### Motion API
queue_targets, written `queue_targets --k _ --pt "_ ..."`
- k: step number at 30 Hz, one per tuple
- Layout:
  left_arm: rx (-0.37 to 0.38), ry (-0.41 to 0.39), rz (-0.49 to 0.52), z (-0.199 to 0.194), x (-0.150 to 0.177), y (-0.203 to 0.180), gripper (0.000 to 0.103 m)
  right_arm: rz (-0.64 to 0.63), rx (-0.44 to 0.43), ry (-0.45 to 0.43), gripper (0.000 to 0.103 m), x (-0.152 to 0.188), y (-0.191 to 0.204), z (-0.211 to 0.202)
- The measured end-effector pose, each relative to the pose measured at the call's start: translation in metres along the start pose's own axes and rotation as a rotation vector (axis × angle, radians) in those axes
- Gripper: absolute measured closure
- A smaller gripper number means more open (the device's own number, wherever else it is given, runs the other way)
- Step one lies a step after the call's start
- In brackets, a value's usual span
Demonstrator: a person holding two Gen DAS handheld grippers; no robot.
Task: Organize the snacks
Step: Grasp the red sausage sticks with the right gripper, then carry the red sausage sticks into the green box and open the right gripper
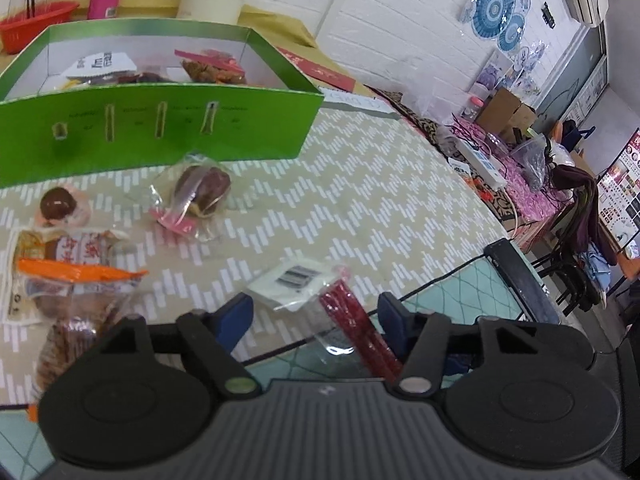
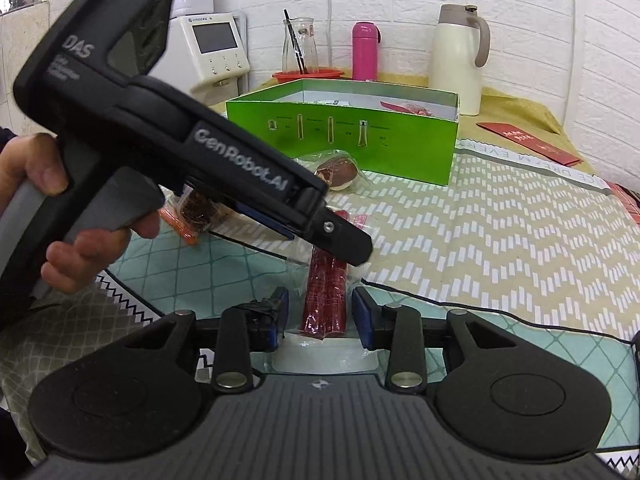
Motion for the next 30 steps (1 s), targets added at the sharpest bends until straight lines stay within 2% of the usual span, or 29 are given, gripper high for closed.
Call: queue_targets --k 1,2,6,10,11,12,14,18,24,30 --pt "0.008 0.008 0.004 0.001 0.0 -0.003 0.069 -0.004 0.001 0.002 0.04 0.0 0.001 0.0" --pt "0.024 0.018 -0.003 0.002 0.0 -0.004 0.07 -0.006 0.0 0.004 0.039 -0.001 0.001 0.001" --pt "0.027 0.011 -0.012 0.003 0.001 -0.003 0.07 0.038 -0.005 0.001 0.025 0.001 -0.004 -0.005" --pt "0.052 0.018 -0.037 0.002 0.001 -0.002 0.071 0.057 -0.01 0.003 0.024 0.004 -0.004 -0.006" --pt "0.057 0.018 -0.04 0.002 0.002 -0.003 0.071 0.059 -0.006 0.002 0.035 0.003 -0.004 -0.004" --pt "0.071 0.019 -0.043 0.0 0.002 -0.004 0.073 0.058 -0.004 0.003 0.053 0.002 -0.004 -0.003" --pt "0.06 -0.008 -0.028 -0.007 0.001 -0.007 0.073 0.059 -0.006 0.009 0.058 -0.003 -0.003 -0.003" --pt "0.075 -0.079 -0.012 -0.029 -0.014 -0.014 0.074 0.028 0.001 -0.039 0.059 -0.023 -0.005 -0.008" --pt "0.078 -0.233 0.049 -0.072 -0.069 -0.024 0.074 -0.035 0.02 -0.174 0.059 -0.08 -0.018 -0.007" --pt "0.073 -0.315 0.051 -0.081 -0.127 -0.017 0.079 -0.035 0.028 -0.264 0.059 -0.132 -0.041 0.025"
Point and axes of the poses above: each gripper's, at about its wrist camera, not at the fingertips, and z roughly the way its jaws point, y to its left, x to its underside, the point moved 6 cm from there along z, roughly the way its jaws point, and after that the axes turned 14 degrees about -z, right-handed, at the moved point
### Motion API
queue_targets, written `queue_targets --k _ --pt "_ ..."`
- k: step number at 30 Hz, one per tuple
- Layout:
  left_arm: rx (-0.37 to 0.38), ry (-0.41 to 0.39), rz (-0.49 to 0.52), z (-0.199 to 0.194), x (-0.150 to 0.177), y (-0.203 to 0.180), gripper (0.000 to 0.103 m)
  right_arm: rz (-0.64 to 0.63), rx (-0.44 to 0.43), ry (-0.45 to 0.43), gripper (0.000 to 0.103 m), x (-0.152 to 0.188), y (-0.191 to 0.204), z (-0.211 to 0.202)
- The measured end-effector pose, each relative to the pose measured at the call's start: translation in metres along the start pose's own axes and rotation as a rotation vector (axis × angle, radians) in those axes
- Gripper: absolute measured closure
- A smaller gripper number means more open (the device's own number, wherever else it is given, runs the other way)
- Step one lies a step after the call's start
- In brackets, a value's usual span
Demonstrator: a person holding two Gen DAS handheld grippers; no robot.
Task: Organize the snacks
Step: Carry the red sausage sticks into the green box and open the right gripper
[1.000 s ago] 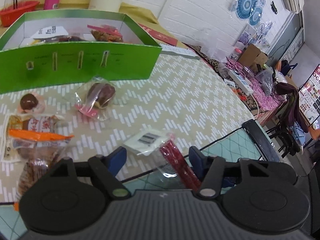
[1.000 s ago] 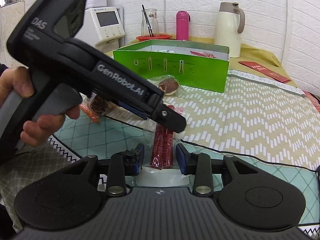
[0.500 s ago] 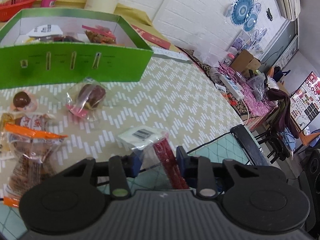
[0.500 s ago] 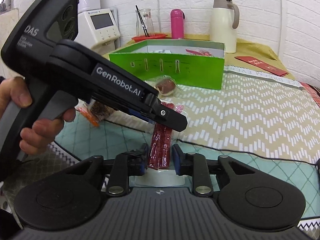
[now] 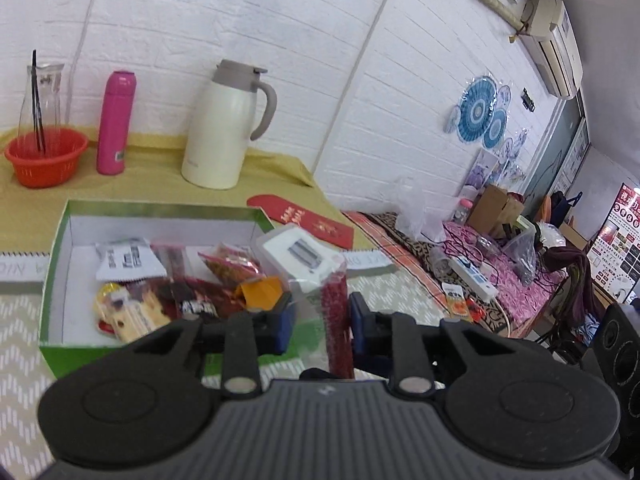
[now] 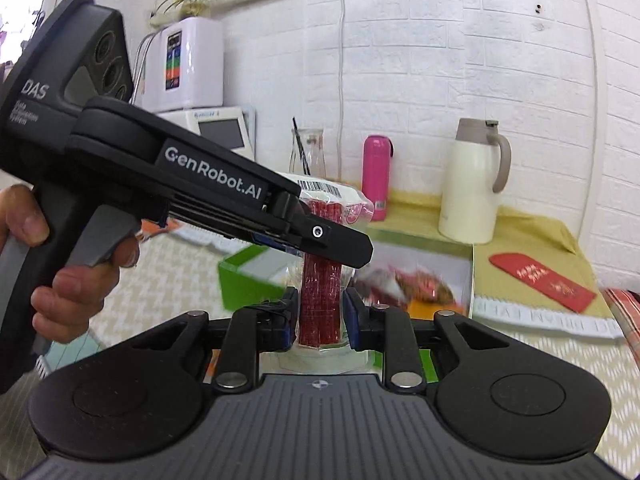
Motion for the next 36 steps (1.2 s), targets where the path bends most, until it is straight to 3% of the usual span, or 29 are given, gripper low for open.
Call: queue_targets --k 8,20,21,22,24,26,27,32,36 --pt "-0.016 0.017 -0.049 0.047 -0.036 0.037 0.081 0.028 -0.005 0.003 0.059 -0.013 -0.028 0.061" --pt "-0.065 0.098 -0.1 0.109 -0.038 0.085 0.081 0.042 -0.026 0.102 0.059 0.014 -0.045 0.121" --pt "-0.074 0.101 -0.092 0.112 -0.037 0.087 0.08 0.04 -0.027 0.109 0.056 0.016 -0.045 0.123" --pt "-0.087 0.099 -0.08 0.114 -0.035 0.089 0.071 0.033 -0.027 0.119 0.055 0.019 -0.045 0.127" --pt "-0.137 0.075 -0.056 0.113 -0.034 0.092 0.039 0.01 -0.018 0.152 0.035 0.024 -0.045 0.134" --pt "-0.187 0.039 -0.029 0.11 -0.034 0.094 0.039 -0.008 -0.01 0.151 0.018 0.027 -0.044 0.133" --pt "-0.213 0.033 -0.015 0.108 -0.035 0.096 0.037 -0.009 -0.001 0.138 0.001 0.027 -0.046 0.13" --pt "-0.33 0.01 0.005 0.1 -0.036 0.103 0.033 0.013 0.035 0.116 0.0 0.027 -0.052 0.115" --pt "-0.378 -0.005 0.017 0.089 -0.032 0.1 0.03 0.004 0.046 0.11 0.0 0.025 -0.046 0.103"
Point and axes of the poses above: each gripper's, at about its wrist camera, not at the fingertips, and z roughly the way its jaws point, y to its left, x to its underside, the point moved 6 cm from there along z, roughly the way its jaws point, and after that the axes turned 14 degrees about -z, right-handed, at the moved point
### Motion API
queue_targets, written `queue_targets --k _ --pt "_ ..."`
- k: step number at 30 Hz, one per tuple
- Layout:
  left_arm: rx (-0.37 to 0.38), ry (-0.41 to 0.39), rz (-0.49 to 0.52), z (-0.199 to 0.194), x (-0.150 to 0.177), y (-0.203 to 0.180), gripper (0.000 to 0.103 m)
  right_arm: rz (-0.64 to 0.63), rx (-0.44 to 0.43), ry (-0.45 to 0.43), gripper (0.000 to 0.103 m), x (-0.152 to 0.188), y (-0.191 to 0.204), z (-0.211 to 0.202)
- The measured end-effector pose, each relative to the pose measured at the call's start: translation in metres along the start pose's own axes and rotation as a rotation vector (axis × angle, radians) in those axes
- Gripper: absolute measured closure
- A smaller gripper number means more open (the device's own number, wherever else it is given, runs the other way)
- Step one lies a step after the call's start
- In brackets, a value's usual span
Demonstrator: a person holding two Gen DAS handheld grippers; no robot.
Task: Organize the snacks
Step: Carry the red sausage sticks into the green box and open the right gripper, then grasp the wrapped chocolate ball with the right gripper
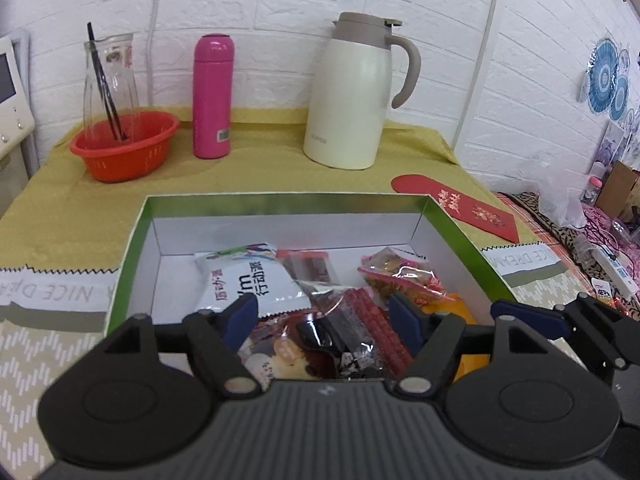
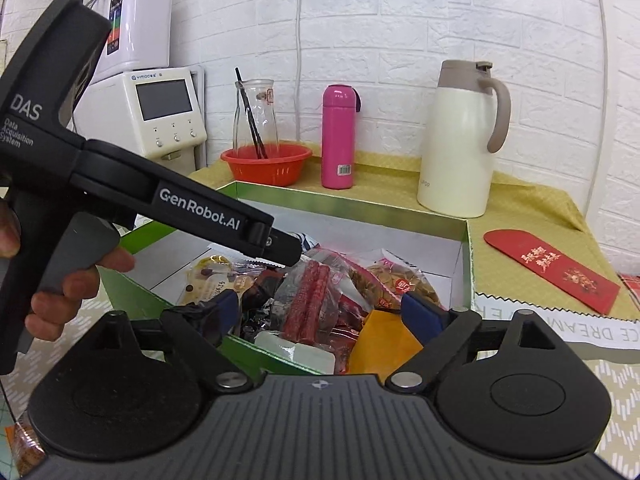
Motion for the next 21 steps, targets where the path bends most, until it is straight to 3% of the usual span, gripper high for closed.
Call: queue_targets --k 8,16,21 --pt "-0.057 -0.056 -0.006 -0.033 0.003 -0.001 0.014 -0.024 0.008 -0.023 0.0 -0.01 0.008 -0.032" --pt "-0.053 -0.092 -0.029 -0.068 0.013 0.002 0.014 -0.038 0.005 -0.038 0.0 -0.01 0.02 -0.065" --pt "-0.008 -0.125 -0.078 -0.104 0.027 0.01 0.014 -0.03 0.004 -0.023 0.0 0.002 0.028 -0.085"
Point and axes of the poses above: each gripper's, at about its wrist camera, not at the fingertips, and z roughly the way its jaws point, y to its left, x to its underside, the point moved 6 cm from there along z, roughly the way its jaws point, and after that the axes turned 14 degrees about -z, right-handed, at the moved point
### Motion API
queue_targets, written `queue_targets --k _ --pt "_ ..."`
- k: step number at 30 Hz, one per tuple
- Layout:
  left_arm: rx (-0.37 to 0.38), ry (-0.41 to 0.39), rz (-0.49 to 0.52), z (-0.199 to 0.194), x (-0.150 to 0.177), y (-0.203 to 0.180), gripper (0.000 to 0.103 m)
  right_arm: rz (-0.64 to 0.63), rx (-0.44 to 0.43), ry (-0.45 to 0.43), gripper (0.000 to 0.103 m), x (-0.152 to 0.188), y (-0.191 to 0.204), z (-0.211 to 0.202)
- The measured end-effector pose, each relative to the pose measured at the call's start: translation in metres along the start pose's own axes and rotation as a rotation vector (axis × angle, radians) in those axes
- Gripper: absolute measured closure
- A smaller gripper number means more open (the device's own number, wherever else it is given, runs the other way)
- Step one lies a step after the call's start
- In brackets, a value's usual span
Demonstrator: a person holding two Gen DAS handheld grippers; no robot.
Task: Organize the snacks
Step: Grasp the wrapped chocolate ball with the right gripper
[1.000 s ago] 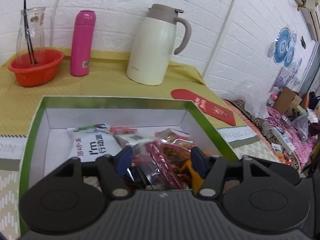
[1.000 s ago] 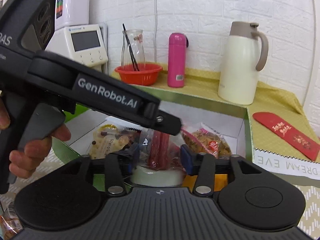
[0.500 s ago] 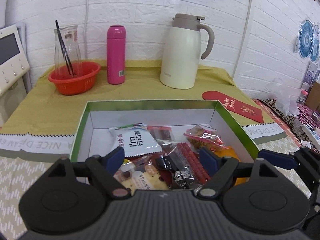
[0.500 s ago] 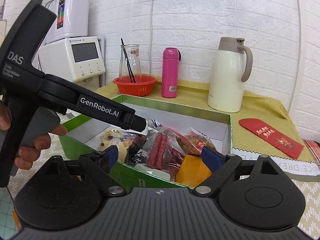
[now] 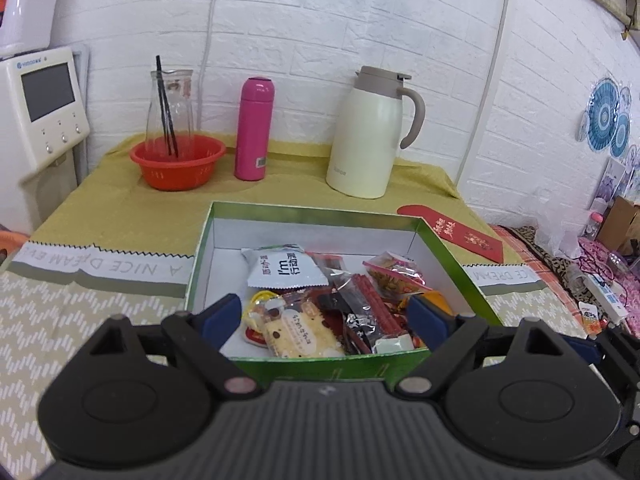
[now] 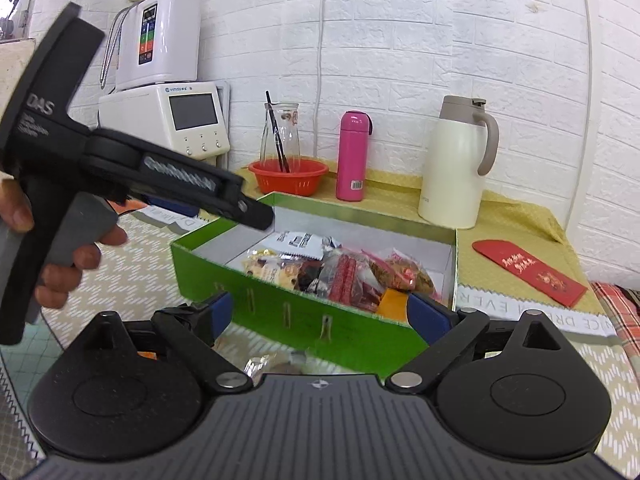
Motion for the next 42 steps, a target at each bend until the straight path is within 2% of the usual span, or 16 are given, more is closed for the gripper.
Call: queue_targets --k 2,5,11,16,24,25,26,27,29,36,39,41,42 --pt "-0.009 -0.013 -0.014 -0.016 0.01 0.005 0.014 0.005 -0.003 -0.002 0.0 0.009 0.003 -0.009" --pt "-0.022 0.021 0.031 -0.034 0.034 0.01 0.014 0.027 0.006 0.013 0.0 0.026 0.009 -0.018" --pt "0.017 0.078 0.007 -0.062 0.074 0.032 0.014 0.153 -0.056 0.081 0.0 0.053 0.021 -0.005" --pt "0.026 0.095 -0.015 -0.079 0.085 0.054 0.014 0.146 -0.059 0.096 0.0 0.048 0.025 0.02" --pt "0.109 0.144 -0.023 -0.096 0.097 0.063 0.014 0.132 -0.051 0.114 0.0 0.046 0.026 0.051" --pt "0.113 0.154 -0.026 -0.096 0.099 0.063 0.014 0.136 -0.054 0.122 0.008 0.048 0.026 0.053" --pt "0.117 0.165 -0.028 -0.095 0.101 0.062 0.014 0.147 -0.058 0.123 0.012 0.05 0.025 0.052" --pt "0.12 0.172 -0.027 -0.094 0.102 0.061 0.014 0.163 -0.054 0.113 0.037 0.051 0.023 0.049" --pt "0.118 0.175 -0.025 -0.091 0.101 0.059 0.014 0.191 -0.054 0.115 0.042 0.052 0.019 0.043" --pt "0.12 0.191 -0.052 -0.046 0.073 0.05 0.014 0.167 -0.07 0.141 0.046 0.059 0.024 0.015" --pt "0.075 0.214 -0.072 -0.014 0.062 0.053 0.015 0.177 -0.072 0.148 0.044 0.063 0.027 0.003" --pt "0.069 0.253 -0.093 0.007 0.058 0.056 0.024 0.168 -0.063 0.145 0.043 0.066 0.029 -0.003" --pt "0.07 0.283 -0.103 0.016 0.057 0.057 0.035 0.165 -0.062 0.144 0.043 0.066 0.03 -0.004"
Point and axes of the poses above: each gripper's, at about its wrist camera, not at the fingertips, and z roughly the way its jaws point, y to its left, x to its underside, the point moved 6 cm from there along z, roughly the way its jaws point, and after that the axes turned 14 degrees about -z, right-handed, at the moved point
